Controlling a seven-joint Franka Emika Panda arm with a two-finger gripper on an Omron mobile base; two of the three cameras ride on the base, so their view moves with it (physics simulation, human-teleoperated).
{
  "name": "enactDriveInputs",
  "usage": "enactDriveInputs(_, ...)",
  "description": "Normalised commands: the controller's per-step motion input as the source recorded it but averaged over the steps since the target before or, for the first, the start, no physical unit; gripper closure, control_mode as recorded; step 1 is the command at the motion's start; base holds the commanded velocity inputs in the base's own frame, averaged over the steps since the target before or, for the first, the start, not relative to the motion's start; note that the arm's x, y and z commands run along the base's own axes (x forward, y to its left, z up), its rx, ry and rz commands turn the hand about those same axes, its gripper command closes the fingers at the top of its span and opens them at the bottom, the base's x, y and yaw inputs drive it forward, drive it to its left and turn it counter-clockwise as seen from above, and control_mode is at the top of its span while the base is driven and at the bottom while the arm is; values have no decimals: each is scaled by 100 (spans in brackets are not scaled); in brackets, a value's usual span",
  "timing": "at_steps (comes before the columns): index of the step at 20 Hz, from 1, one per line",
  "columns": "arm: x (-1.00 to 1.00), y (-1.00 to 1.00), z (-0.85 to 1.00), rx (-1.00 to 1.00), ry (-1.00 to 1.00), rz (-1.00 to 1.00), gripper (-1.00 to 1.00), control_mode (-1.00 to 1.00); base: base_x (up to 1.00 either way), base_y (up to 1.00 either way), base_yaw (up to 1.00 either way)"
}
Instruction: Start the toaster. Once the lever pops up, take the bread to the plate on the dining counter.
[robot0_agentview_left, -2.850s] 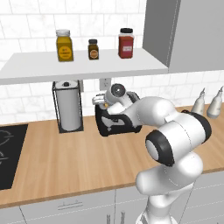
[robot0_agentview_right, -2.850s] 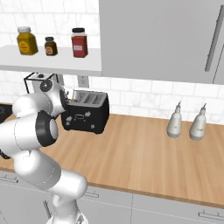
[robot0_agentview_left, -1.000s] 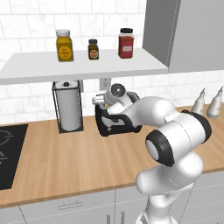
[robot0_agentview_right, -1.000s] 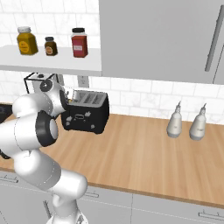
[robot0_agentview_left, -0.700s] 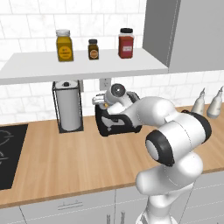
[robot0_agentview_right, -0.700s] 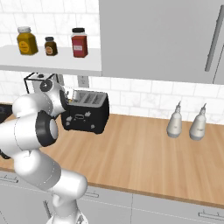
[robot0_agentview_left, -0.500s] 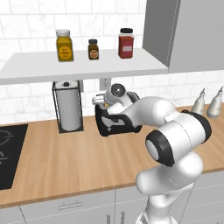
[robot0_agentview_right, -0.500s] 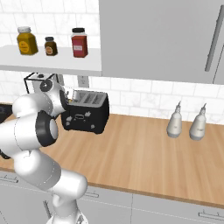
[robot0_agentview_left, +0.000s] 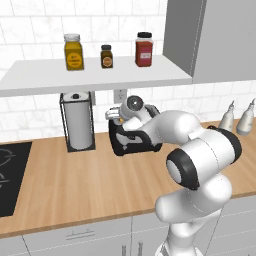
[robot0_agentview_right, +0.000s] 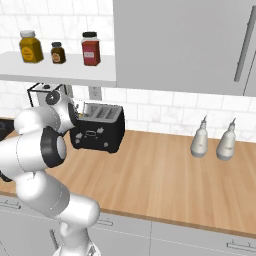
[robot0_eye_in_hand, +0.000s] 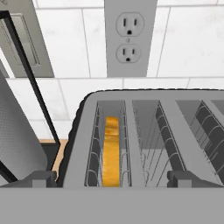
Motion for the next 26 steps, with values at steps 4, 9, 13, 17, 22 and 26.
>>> enactDriveInputs(4, 0, 0, 0, 0, 0, 0, -100, -100, 0, 0, 0)
enactDriveInputs(9, 0, 0, 0, 0, 0, 0, -100, -100, 0, 0, 0)
enactDriveInputs(13, 0, 0, 0, 0, 0, 0, -100, -100, 0, 0, 0)
enactDriveInputs(17, 0, 0, 0, 0, 0, 0, -100, -100, 0, 0, 0)
enactDriveInputs(22, 0, 0, 0, 0, 0, 0, -100, -100, 0, 0, 0)
enactDriveInputs(26, 0, 0, 0, 0, 0, 0, -100, -100, 0, 0, 0)
